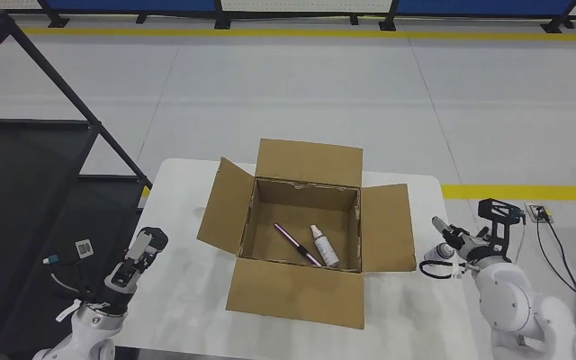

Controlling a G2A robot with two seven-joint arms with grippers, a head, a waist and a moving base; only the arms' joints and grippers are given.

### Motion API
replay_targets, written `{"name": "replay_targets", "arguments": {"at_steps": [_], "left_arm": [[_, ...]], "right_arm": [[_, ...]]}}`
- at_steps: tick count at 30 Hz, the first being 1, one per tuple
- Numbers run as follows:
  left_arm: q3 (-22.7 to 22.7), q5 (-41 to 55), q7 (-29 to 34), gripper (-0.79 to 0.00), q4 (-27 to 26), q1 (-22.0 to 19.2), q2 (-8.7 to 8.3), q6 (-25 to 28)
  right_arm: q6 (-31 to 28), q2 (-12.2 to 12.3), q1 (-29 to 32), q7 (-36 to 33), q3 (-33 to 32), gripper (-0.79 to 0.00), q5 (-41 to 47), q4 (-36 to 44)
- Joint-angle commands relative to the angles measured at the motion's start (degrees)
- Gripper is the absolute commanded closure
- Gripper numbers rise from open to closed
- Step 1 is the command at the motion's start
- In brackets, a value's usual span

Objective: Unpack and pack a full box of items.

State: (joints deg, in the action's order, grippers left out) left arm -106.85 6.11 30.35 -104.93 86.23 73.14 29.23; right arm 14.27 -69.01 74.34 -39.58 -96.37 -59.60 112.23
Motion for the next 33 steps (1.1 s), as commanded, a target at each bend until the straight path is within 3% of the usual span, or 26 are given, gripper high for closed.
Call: {"name": "replay_targets", "arguments": {"at_steps": [1,4,7,14,18,24,29,33], "left_arm": [[0.00,0.00,0.00,-0.785,0.00,0.00,0.00,0.00],[0.00,0.00,0.00,-0.785,0.00,0.00,0.00,0.00],[0.00,0.00,0.00,-0.785,0.00,0.00,0.00,0.00],[-0.22,-0.80,-0.92,-0.785,-0.44,0.65,-0.08,-0.12],[-0.78,-0.69,-1.24,-0.785,-0.47,1.50,-0.27,0.19],[-0.91,-0.58,-1.36,-0.785,-0.44,1.69,-0.36,0.08],[-0.91,-0.58,-1.36,-0.785,-0.44,1.69,-0.36,0.08],[-0.91,-0.58,-1.36,-0.785,-0.44,1.69,-0.36,0.08]], "right_arm": [[-1.67,0.02,1.13,-0.13,1.72,-0.785,-1.51,6.94],[-7.28,0.14,-0.54,-2.44,5.94,-0.785,-1.73,12.10],[-13.23,0.10,-6.99,-8.20,12.32,-0.785,0.15,10.38],[-20.13,-2.47,-30.87,-22.83,32.60,-0.785,10.61,-12.20],[-19.40,-4.98,-40.55,-26.71,42.00,-0.785,15.01,-24.89],[-13.39,-9.19,-50.59,-29.10,51.70,-0.785,18.74,-42.48],[-9.15,-12.54,-55.60,-27.30,56.49,-0.785,20.56,-55.57],[-9.45,-14.80,-58.05,-26.03,58.89,-0.785,22.23,-63.79]]}}
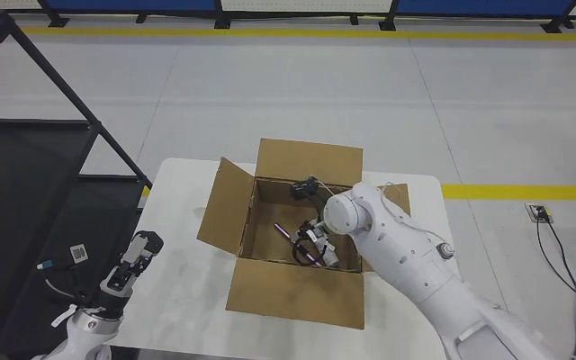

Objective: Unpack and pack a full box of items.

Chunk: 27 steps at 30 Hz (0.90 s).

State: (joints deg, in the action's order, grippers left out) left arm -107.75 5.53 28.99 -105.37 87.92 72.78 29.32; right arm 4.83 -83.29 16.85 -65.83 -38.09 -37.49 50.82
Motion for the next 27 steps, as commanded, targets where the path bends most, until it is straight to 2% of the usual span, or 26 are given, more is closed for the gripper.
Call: {"name": "replay_targets", "arguments": {"at_steps": [1,5,13,15,16,20,27], "left_arm": [[0.00,0.00,0.00,-0.785,0.00,0.00,0.00,0.00],[0.00,0.00,0.00,-0.785,0.00,0.00,0.00,0.00],[0.00,0.00,0.00,-0.785,0.00,0.00,0.00,0.00],[0.00,0.00,0.00,-0.785,0.00,0.00,0.00,0.00],[0.00,0.00,0.00,-0.785,0.00,0.00,0.00,0.00],[0.00,0.00,0.00,-0.785,0.00,0.00,0.00,0.00],[0.00,0.00,0.00,-0.785,0.00,0.00,0.00,0.00]], "right_arm": [[-0.15,-1.08,-0.99,0.36,1.23,-0.785,0.37,-4.13],[-1.73,-3.06,-2.36,1.07,3.55,-0.785,0.24,-10.04],[-0.05,-6.30,-3.33,5.44,6.61,-0.785,-2.39,-17.44],[-0.33,-6.90,-3.54,6.74,6.74,-0.717,-2.40,-18.92],[-0.58,-7.18,-3.63,7.17,6.79,-0.634,-2.36,-19.66],[-1.52,-8.14,-4.07,8.57,6.70,-0.391,-1.94,-22.57],[-2.71,-9.61,-4.93,9.12,6.57,-0.305,-1.56,-26.58]]}}
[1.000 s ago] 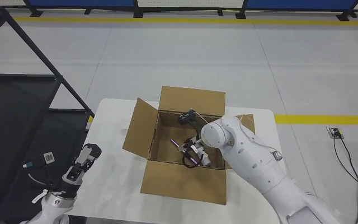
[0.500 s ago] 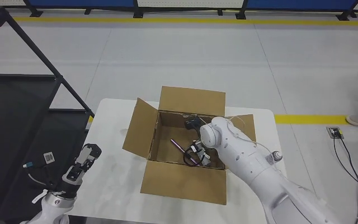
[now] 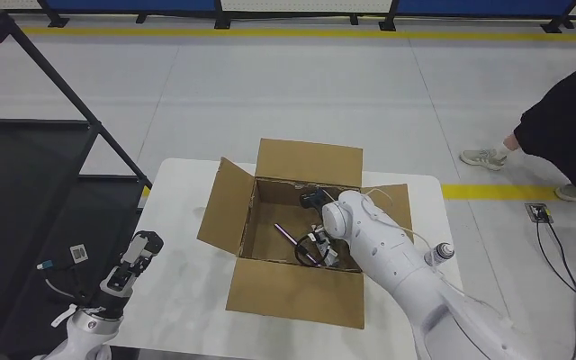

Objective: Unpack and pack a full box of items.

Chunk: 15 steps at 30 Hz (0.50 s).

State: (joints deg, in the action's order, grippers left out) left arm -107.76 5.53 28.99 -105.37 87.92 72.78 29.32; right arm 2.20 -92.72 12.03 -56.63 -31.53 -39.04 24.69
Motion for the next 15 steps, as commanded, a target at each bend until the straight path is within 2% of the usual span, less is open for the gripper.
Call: {"name": "replay_targets", "arguments": {"at_steps": [1,3,4,5,10,15], "left_arm": [[0.00,0.00,0.00,-0.785,0.00,0.00,0.00,0.00],[0.00,0.00,0.00,-0.785,0.00,0.00,0.00,0.00],[0.00,0.00,0.00,-0.785,0.00,0.00,0.00,0.00],[0.00,0.00,0.00,-0.785,0.00,0.00,0.00,0.00],[0.00,0.00,0.00,-0.785,0.00,0.00,0.00,0.00],[0.00,0.00,0.00,-0.785,0.00,0.00,0.00,0.00]], "right_arm": [[-0.17,-0.38,-0.23,-0.10,0.00,-0.274,0.01,-0.85],[-0.73,-0.72,-0.53,0.21,-0.15,-0.151,0.20,-1.51],[-1.12,-0.83,-0.70,0.53,-0.36,-0.043,0.46,-1.84],[-1.40,-0.91,-0.91,0.95,-0.53,0.000,0.55,-2.12],[-4.31,-0.62,-1.58,3.68,-2.04,0.000,1.45,-1.53],[-5.24,0.81,-0.76,4.90,-3.66,0.000,0.75,2.71]]}}
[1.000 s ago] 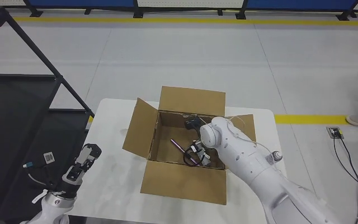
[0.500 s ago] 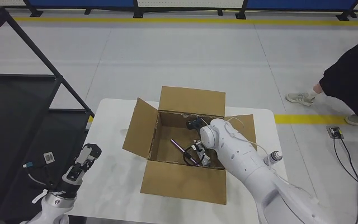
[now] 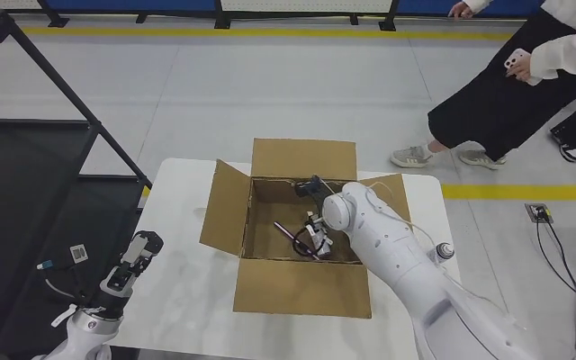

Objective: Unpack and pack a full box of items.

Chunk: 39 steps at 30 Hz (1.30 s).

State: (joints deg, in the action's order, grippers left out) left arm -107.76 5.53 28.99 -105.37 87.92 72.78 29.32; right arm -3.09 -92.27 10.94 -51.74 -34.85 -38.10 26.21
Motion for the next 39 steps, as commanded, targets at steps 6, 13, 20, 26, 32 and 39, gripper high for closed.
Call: {"name": "replay_targets", "arguments": {"at_steps": [6,13,20,26,32,39], "left_arm": [[0.00,0.00,0.00,-0.785,0.00,0.00,0.00,0.00],[0.00,0.00,0.00,-0.785,0.00,0.00,0.00,0.00],[0.00,0.00,0.00,-0.785,0.00,0.00,0.00,0.00],[0.00,0.00,0.00,-0.785,0.00,0.00,0.00,0.00],[0.00,0.00,0.00,-0.785,0.00,0.00,0.00,0.00],[0.00,0.00,0.00,-0.785,0.00,0.00,0.00,0.00]], "right_arm": [[2.90,3.98,5.20,1.55,-3.65,0.000,-4.23,14.62],[12.71,11.47,22.53,2.97,-13.56,0.000,-19.54,49.31],[16.10,15.60,42.40,12.80,-22.98,0.000,-33.49,75.88],[15.86,15.70,43.64,14.24,-23.41,0.000,-33.45,76.89],[15.86,15.70,43.64,14.24,-23.41,0.000,-33.45,76.89],[14.94,15.59,45.32,20.84,-25.72,0.000,-29.58,78.82]]}}
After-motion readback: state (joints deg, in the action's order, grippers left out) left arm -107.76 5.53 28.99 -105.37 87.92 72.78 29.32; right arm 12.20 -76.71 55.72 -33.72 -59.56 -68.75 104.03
